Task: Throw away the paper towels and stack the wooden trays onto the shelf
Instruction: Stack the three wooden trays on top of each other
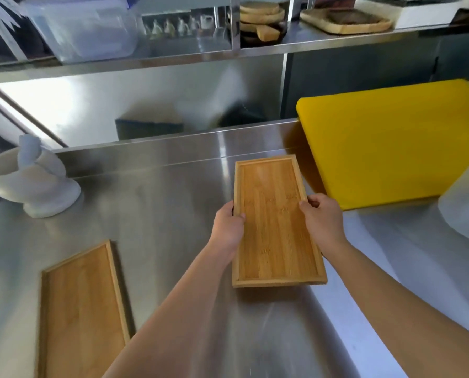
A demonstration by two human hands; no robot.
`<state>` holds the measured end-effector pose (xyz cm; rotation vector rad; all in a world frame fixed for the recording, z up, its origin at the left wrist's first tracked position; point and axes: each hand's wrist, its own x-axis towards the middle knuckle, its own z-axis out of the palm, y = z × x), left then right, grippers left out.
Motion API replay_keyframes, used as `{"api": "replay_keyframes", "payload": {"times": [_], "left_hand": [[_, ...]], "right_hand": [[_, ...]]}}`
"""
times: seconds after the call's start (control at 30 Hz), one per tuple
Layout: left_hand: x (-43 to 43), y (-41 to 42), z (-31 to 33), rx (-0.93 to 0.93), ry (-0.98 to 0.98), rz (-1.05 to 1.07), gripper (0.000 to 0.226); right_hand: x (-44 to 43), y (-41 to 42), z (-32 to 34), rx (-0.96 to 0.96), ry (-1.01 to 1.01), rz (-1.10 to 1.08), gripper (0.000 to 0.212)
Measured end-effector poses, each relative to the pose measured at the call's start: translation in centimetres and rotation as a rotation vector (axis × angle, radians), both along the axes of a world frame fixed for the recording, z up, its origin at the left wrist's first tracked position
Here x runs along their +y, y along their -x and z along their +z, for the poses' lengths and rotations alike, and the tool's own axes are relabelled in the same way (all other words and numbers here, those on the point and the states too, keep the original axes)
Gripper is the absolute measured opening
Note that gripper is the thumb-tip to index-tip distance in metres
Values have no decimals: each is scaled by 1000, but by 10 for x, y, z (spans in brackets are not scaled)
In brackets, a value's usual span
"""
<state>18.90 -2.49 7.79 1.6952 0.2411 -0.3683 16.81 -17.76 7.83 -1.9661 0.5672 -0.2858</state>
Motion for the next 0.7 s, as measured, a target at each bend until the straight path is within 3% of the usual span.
{"api": "replay_keyframes", "payload": {"times": [0.37,0.7], "left_hand": [[-40,-54,-52,33,-120,-57,38],[-41,-69,-86,7,-224,-75,44]], "right_hand": [[-40,-39,-48,36,-195,-11,23],[-41,-52,-72,49,-184,26,28]]}}
